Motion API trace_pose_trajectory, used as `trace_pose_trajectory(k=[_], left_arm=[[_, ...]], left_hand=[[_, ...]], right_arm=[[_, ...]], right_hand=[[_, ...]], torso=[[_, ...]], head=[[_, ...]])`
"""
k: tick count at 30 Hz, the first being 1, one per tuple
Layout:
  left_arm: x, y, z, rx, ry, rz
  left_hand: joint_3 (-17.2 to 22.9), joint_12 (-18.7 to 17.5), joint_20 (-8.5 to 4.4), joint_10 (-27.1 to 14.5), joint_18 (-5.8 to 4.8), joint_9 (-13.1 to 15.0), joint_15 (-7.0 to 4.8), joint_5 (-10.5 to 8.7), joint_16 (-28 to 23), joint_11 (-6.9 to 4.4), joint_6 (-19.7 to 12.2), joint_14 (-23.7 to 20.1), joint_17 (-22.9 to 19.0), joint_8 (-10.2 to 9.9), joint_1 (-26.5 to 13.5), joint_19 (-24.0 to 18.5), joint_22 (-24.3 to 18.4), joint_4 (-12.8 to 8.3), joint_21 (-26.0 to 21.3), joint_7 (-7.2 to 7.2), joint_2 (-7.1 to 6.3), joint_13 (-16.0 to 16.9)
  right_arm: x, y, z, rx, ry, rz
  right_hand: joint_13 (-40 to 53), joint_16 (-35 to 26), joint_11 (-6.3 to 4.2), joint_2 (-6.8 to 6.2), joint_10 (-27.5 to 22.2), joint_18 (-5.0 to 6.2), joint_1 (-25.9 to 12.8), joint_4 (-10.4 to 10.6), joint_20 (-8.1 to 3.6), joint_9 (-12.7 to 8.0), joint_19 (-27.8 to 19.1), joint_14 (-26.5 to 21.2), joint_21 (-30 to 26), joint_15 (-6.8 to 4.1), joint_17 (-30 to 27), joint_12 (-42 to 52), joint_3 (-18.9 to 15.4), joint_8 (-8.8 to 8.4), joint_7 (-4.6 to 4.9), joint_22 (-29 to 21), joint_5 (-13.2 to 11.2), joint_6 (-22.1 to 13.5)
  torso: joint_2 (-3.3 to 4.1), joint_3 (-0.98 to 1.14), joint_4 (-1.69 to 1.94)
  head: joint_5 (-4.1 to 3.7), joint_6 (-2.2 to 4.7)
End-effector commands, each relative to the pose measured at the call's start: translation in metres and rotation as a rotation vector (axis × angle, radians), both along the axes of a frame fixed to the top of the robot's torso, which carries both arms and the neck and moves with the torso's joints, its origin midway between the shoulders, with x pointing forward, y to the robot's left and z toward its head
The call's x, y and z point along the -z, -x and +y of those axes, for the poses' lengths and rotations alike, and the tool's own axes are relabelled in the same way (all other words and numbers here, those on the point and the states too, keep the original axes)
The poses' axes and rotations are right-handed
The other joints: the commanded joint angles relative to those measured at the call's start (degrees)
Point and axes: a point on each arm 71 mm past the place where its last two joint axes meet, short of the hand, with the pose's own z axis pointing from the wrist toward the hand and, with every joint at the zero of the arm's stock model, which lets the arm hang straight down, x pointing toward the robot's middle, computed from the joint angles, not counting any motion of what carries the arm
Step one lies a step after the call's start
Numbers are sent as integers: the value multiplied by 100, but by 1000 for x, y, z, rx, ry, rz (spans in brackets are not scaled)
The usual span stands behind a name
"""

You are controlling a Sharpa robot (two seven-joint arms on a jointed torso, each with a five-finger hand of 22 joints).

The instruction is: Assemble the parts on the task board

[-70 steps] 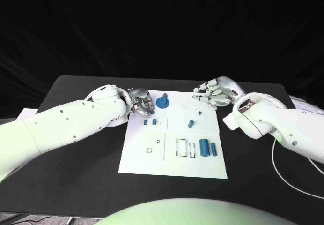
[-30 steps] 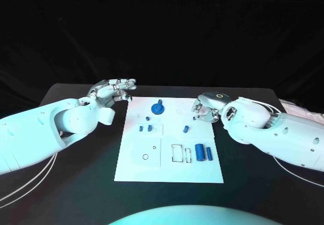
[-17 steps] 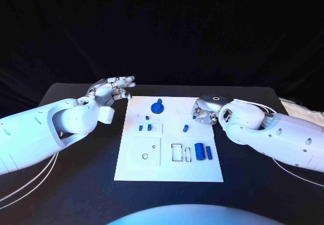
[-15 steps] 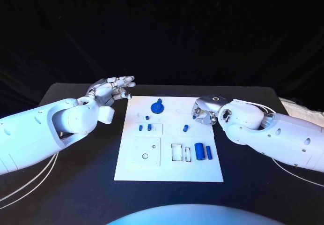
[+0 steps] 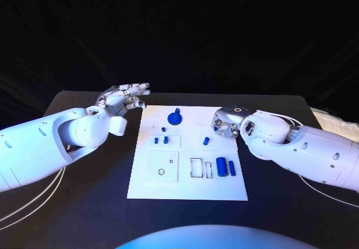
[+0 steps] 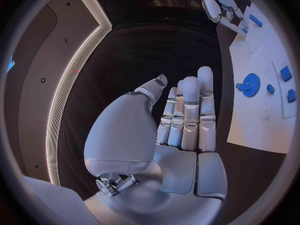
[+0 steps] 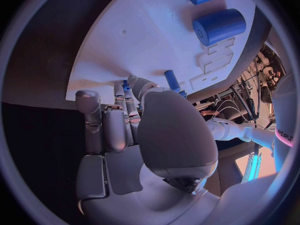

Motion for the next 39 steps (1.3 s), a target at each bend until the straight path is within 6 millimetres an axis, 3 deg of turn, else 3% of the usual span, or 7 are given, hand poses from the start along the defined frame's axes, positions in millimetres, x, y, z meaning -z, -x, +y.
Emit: trace_pose_trajectory(k=[1, 7, 10, 15, 26, 31, 39], left_arm=[[-1, 0, -2, 25, 5, -14], [-1, 0, -3, 30, 2, -13], [-1, 0, -3, 34, -2, -15], [-1, 0, -4, 38, -4, -17], [-1, 1, -4, 45, -5, -13], [-1, 1, -4, 47, -5, -12], [0, 0, -3, 48, -7, -8]], left_hand=[[-35, 22, 31, -56, 60, -9, -2, -36, 30, 1, -38, -40, -7, 21, 26, 29, -8, 1, -41, 9, 16, 10], [-72, 39, 34, -71, 59, -9, 1, -38, 26, 3, -43, -55, -18, 25, 40, 26, -20, 2, -58, 10, 20, 15], [-84, 47, 34, -77, 60, -9, 1, -36, 25, 3, -45, -61, -23, 28, 54, 25, -25, -1, -66, 10, 26, 16], [-94, 56, 34, -82, 60, -9, 1, -35, 24, 3, -46, -66, -27, 30, 70, 25, -30, -6, -73, 11, 32, 18], [-148, 86, 37, -101, 60, -9, 4, -43, 26, 8, -52, -76, -42, 39, 85, 29, -47, 3, -96, 17, 49, 24], [-163, 93, 38, -105, 59, -9, 6, -51, 27, 9, -52, -78, -46, 41, 84, 30, -51, 8, -101, 18, 50, 26], [-163, 93, 38, -105, 59, -9, 6, -51, 27, 9, -52, -78, -46, 41, 84, 30, -51, 8, -101, 18, 50, 26]], right_arm=[[2, 1, 2, -18, 2, -1], [4, 0, 2, -17, 11, 21], [7, 0, 3, -18, 31, 34], [9, -1, 4, -14, 38, 34], [-3, -1, 6, 8, -30, -81], [-12, 2, 7, 8, -66, -108], [-27, 9, 8, 4, -113, -133]], right_hand=[[-23, -13, 2, 70, 48, 1, -27, -7, -25, -3, 28, 276, -10, -9, 13, 0, 48, -10, 24, 7, -43, 40], [-80, 2, -25, 175, 242, -2, -8, -70, -12, 32, 52, 282, 7, 1, 27, 57, 168, 47, 5, 36, -97, 212], [-127, 30, -24, 311, 343, -19, 144, -256, -9, 49, 106, 292, 73, 19, 53, 53, 379, 47, 21, 134, -282, 272], [-146, 37, -28, 359, 436, -24, 156, -371, -2, 67, 126, 294, 112, 26, 50, 49, 500, 51, 25, 183, -336, 330], [-158, 60, 8, 304, 552, -43, 56, -546, 41, 91, 167, 294, 199, 76, 53, 14, 648, 34, 82, 292, -265, 388], [-158, 64, 11, 293, 567, -47, 33, -565, 49, 95, 179, 293, 218, 81, 54, 9, 666, 33, 86, 321, -246, 399], [-157, 70, 22, 285, 589, -52, -2, -580, 64, 101, 190, 293, 238, 87, 57, 3, 686, 33, 98, 347, -239, 413]], torso=[[-3, -5, -1], [-6, -10, 2], [-5, -12, 6], [-3, -15, -3], [-11, 0, -8], [-23, -13, -3], [-11, 2, -6]], head=[[-4, -16], [-18, -26], [-26, -35], [-24, -45], [-31, -42], [-41, -34], [-44, -15]])
